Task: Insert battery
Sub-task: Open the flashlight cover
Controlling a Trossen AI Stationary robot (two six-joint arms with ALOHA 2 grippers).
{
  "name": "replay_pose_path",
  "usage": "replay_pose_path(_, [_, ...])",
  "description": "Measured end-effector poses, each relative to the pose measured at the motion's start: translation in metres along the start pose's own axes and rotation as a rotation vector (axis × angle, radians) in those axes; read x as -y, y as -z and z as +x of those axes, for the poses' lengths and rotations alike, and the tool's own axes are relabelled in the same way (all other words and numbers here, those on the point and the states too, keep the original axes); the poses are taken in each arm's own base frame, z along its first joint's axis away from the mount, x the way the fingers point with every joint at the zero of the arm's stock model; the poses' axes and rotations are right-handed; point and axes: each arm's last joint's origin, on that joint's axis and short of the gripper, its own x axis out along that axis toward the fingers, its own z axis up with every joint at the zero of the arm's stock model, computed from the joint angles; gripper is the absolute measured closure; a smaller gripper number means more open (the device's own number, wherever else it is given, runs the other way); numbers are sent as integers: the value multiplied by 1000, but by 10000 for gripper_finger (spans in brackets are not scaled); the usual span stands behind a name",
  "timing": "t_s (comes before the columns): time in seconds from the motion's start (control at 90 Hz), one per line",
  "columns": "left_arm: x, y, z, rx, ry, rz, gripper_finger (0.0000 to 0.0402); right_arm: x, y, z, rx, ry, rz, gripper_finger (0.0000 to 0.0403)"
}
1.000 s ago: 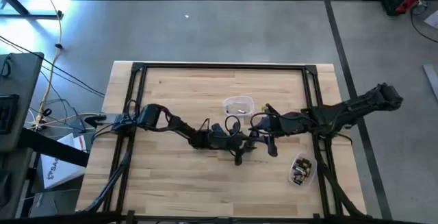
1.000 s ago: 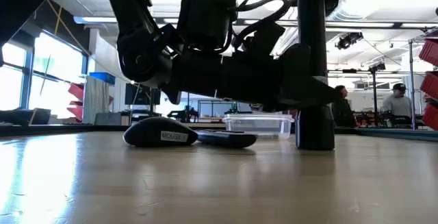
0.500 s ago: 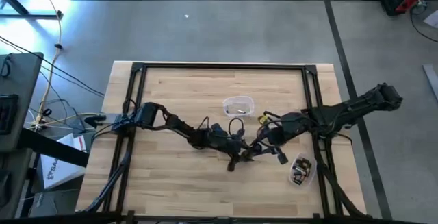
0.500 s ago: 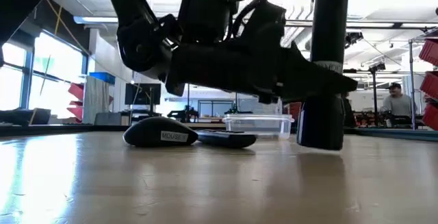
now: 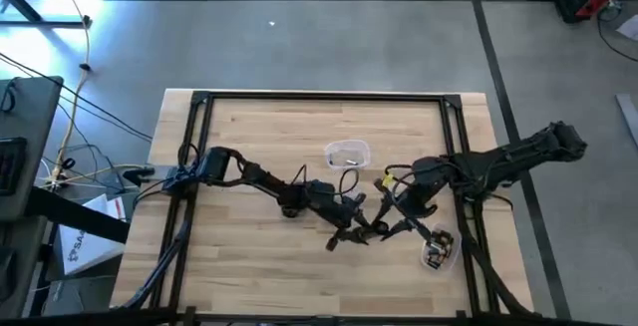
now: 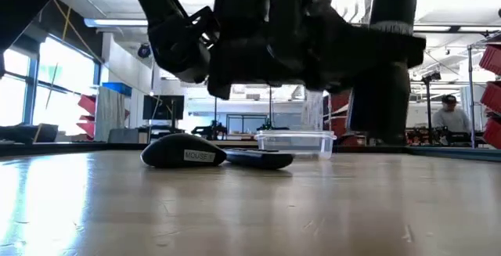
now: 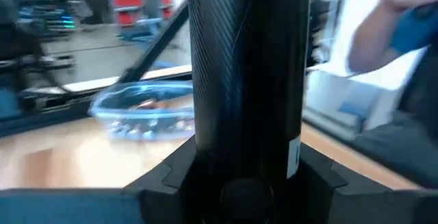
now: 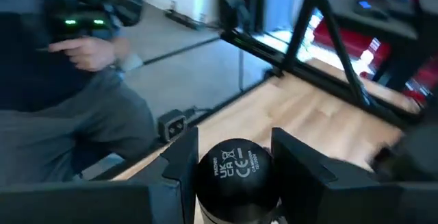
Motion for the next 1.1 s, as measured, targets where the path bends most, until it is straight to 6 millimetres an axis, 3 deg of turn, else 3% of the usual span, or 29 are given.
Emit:
replay_pose_path(0.211, [-2, -4, -1, 10, 97, -58, 268, 3, -7, -4, 17, -49, -9, 260])
replay_pose_path(0.444, [1, -7, 0, 10, 147, 3, 268, 7, -22, -12, -122, 98, 139, 213])
replay_pose_path(0.689, [-19, 1, -6, -64, -202, 27, 268, 6, -67, -38, -243, 355, 397, 165])
replay_pose_path(0.822, [-28, 5, -10, -96, -404, 58, 268, 8, -80, -55, -284, 543, 599, 161])
replay_pose_path(0.956, [-30, 16, -10, -93, -514, 29, 268, 11, -85, -71, -279, 716, 803, 160])
replay_pose_path(1.1, [-35, 29, -12, -116, -646, 3, 268, 9, -71, -78, -362, 859, 1023, 160])
